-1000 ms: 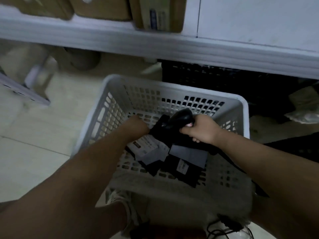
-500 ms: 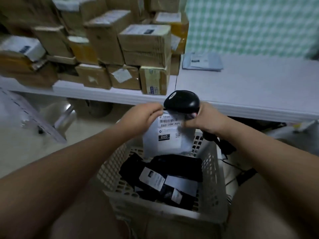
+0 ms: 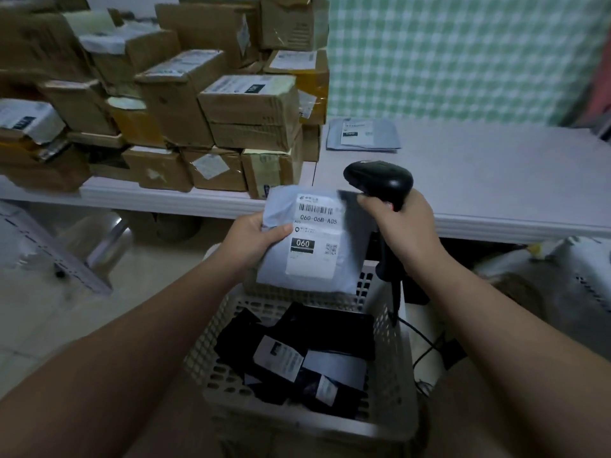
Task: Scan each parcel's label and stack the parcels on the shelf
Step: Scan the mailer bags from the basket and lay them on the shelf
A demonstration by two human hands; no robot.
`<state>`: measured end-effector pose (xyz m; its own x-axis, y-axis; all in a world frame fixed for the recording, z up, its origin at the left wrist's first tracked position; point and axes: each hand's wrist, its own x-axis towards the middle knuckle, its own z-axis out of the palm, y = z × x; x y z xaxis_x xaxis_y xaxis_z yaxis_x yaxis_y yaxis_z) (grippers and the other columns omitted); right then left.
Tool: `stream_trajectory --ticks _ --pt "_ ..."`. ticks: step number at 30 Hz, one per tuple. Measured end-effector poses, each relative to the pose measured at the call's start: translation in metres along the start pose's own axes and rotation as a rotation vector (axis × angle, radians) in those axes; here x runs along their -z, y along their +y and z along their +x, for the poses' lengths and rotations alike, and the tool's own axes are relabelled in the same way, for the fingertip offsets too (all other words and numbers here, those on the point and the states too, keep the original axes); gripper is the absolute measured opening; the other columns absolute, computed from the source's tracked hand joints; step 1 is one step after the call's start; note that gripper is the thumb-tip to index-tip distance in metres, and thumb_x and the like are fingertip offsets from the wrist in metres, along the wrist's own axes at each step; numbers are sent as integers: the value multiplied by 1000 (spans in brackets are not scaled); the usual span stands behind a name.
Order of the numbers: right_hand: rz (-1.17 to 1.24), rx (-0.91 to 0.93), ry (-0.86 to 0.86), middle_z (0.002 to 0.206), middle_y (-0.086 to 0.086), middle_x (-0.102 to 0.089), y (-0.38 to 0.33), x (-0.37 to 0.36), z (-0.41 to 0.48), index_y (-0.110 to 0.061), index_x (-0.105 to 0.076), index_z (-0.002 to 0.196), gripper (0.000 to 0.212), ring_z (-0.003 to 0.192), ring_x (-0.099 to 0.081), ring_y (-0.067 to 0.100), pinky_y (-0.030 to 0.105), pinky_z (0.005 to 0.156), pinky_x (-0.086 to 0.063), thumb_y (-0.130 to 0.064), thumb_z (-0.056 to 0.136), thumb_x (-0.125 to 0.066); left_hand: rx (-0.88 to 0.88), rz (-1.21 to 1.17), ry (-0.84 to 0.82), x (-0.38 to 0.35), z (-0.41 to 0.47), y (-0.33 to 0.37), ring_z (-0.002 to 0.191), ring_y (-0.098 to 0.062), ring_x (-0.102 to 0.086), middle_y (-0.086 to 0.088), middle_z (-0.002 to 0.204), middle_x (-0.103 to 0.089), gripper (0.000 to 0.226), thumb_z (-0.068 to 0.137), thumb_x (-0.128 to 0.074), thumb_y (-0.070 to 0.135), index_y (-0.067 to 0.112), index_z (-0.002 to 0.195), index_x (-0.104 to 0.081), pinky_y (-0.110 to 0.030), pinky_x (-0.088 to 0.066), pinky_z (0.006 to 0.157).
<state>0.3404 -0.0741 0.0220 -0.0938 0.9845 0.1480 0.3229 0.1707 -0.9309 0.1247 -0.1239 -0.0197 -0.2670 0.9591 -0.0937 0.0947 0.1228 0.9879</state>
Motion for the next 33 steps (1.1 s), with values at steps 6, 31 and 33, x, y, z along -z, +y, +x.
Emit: stream_trajectory --ticks 6,31,33 --pt "-86 -57 -121 54 3 -46 1 -7 -25 -5 -48 60 44 56 -50 19 37 59 -44 -38 79 -70 -36 -20 143 -10 9 -7 69 -4 -68 3 86 -71 19 88 -67 10 6 107 -69 -18 -55 63" --pt "208 -267 -137 75 -3 -62 9 14 -20 -2 -71 90 29 67 -57 8 22 64 -43 -30 85 -69 -66 -134 116 -34 17 -1 85 -14 -71 -4 98 -72 21 93 -60 12 6 113 -65 -28 -58 72" --pt "341 -405 -185 68 -8 -64 11 18 -11 -10 -69 81 20 60 -59 4 18 60 -45 -28 86 -68 -46 -217 68 -40 18 3 85 -16 -72 -4 98 -73 19 94 -58 12 9 112 -64 -30 -58 71"
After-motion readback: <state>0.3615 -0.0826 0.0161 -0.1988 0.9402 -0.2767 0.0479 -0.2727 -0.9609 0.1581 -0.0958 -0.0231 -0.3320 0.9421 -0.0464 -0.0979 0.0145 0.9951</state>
